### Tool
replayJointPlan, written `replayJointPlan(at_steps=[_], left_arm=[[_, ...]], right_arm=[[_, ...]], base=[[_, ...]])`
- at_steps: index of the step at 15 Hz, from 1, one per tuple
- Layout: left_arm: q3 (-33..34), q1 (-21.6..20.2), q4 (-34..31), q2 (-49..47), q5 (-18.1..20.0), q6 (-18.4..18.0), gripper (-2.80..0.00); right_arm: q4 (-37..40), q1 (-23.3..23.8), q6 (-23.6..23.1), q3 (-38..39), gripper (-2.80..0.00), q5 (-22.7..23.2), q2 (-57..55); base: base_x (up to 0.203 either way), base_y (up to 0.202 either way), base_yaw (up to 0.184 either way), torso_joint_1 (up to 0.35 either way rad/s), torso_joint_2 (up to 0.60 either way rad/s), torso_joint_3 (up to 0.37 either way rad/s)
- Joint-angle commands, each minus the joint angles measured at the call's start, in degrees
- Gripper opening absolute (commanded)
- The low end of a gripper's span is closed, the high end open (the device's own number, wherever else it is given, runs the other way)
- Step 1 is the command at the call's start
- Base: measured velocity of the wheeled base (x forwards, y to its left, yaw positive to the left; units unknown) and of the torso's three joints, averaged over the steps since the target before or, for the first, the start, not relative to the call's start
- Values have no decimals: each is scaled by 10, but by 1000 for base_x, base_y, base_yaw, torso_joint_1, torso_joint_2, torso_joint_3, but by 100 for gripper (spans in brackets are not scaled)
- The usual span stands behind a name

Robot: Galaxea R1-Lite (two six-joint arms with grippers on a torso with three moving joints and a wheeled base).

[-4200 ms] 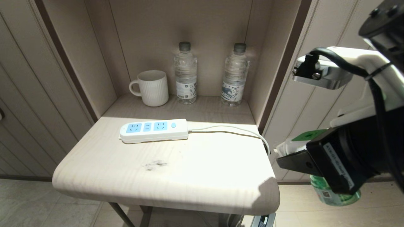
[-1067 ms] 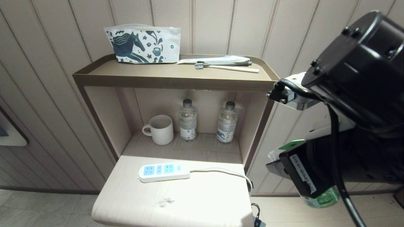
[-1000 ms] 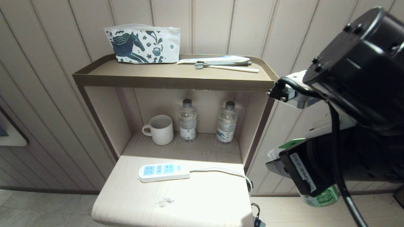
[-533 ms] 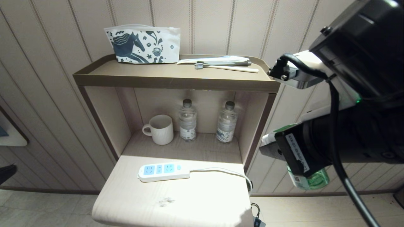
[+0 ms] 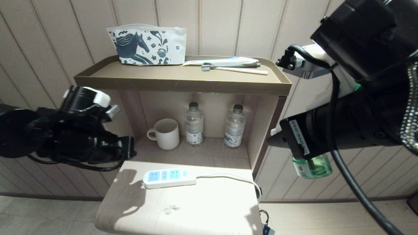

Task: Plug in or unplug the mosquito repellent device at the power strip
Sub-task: Insert the plug into the socket

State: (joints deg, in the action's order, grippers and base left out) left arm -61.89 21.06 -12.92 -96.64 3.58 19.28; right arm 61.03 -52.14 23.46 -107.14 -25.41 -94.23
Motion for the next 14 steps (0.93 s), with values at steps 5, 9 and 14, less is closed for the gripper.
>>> replayJointPlan(at_steps=[5,9,14], left_arm=[[-113,97,61,-215,-59,72,-280],[-171,102,145,-295,-181,77,-280],[-187,94,156,-292,-185,80,-280]], right_arm=[[3,-1,3,3,-280,1,4],[4,1,4,27,-280,2,29],[-13,16,-2,32,-280,21,26]], base=[[0,0,0,0,0,0],[0,0,0,0,0,0],[0,0,0,0,0,0]])
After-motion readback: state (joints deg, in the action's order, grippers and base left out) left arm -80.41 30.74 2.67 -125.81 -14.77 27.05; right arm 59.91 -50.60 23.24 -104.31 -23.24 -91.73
